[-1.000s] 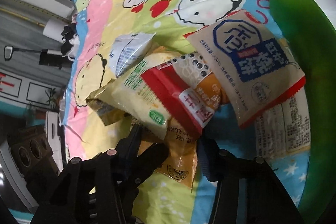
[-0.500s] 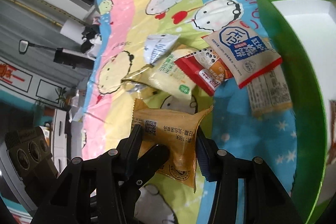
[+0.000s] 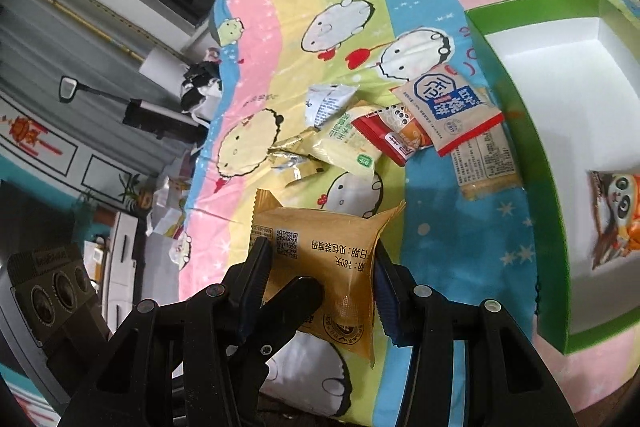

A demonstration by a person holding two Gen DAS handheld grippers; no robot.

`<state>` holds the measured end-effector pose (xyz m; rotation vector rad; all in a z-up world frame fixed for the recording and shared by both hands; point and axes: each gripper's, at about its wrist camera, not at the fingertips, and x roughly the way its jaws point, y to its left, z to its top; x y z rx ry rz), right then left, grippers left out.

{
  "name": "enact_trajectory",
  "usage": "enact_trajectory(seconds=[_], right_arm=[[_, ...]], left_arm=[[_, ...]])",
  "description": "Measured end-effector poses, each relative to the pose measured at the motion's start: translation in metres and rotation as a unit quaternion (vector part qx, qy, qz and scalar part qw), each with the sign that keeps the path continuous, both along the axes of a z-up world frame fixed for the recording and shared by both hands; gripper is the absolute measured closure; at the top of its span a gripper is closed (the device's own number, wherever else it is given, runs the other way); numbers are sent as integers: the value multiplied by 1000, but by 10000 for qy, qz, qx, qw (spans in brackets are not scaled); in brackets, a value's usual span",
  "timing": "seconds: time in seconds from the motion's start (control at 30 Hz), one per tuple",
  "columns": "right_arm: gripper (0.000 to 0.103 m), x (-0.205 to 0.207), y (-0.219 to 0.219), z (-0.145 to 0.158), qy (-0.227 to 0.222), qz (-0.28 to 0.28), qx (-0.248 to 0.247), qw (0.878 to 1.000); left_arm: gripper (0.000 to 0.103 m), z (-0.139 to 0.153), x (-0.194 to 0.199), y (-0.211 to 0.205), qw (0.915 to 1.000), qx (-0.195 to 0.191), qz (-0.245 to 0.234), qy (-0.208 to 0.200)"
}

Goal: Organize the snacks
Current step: 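Carry the yellow bread packet into the green box and release it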

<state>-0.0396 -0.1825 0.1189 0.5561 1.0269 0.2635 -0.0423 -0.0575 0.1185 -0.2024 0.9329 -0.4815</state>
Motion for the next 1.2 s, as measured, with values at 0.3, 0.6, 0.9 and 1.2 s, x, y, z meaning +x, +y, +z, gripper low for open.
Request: enact_trajectory(seconds=[0.3,0.6,0.9,1.2], right_arm=[[52,-14,-7,13,-214,-85,3,9997],[52,-25,-19,25,-444,-188,-23,9988],[52,-33,-37,43,-735,-348,-97,9966],[52,-36,-69,64,-1048,-587,-150,9926]], left_arm=[[56,12,-13,-9,9998,33,-52,-196],[56,25,-20,-22,9991,37,-145,-398],[57,41,-22,-41,9976,-7,-297,-628],[57,62,-18,-76,9946,-52,-529,-889]])
